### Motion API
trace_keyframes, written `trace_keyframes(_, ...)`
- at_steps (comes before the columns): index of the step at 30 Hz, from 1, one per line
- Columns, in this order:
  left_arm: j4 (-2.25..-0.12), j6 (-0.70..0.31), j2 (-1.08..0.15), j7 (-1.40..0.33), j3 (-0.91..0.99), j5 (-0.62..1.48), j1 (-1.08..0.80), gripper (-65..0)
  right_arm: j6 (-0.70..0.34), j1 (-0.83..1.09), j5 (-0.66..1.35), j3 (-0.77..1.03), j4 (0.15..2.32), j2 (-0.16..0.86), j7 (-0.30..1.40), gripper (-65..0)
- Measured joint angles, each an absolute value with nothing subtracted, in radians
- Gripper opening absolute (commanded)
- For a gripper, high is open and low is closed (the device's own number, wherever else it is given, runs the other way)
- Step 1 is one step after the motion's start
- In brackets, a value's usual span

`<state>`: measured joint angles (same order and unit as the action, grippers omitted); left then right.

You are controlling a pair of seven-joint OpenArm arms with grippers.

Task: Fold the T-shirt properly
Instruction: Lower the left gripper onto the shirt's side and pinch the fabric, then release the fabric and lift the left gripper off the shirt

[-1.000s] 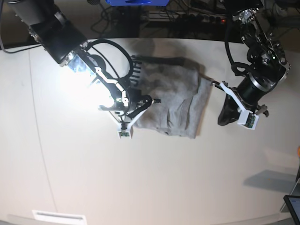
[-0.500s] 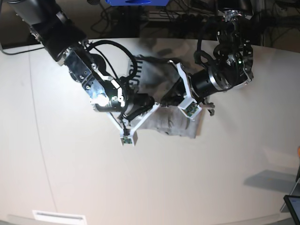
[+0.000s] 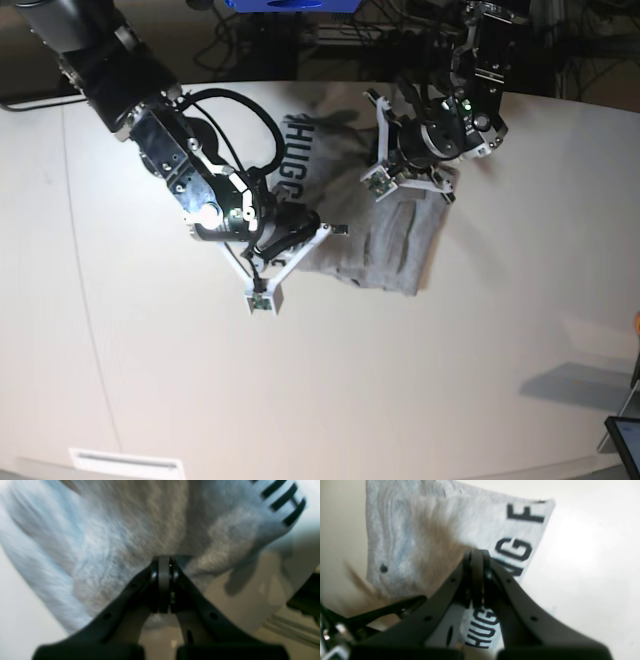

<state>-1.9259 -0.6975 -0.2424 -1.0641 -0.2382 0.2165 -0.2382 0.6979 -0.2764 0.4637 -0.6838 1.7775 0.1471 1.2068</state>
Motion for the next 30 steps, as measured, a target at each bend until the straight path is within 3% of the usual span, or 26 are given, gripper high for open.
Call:
trace_keyframes(7,-1.923,-0.704,-0.279,-1.055,-0.236,0.208,-0.233,-65.0,0.698,-0.276,0.456,-0.662,1.786,0.154,1.205,-65.0)
trace_keyframes(18,-2.014,-0.704,-0.277,-1.077,-0.068,0.2,-0.22,-65.0,0.698,-0.277,0.467,-0.664,1.826,0.183,1.206,-65.0)
trace_keyframes(30,-2.045,-0.698,-0.346,-1.077,0.122,0.439,-0.399,-65.0,0.698,-0.292,0.461,-0.663,1.822,0.29,1.095,-65.0)
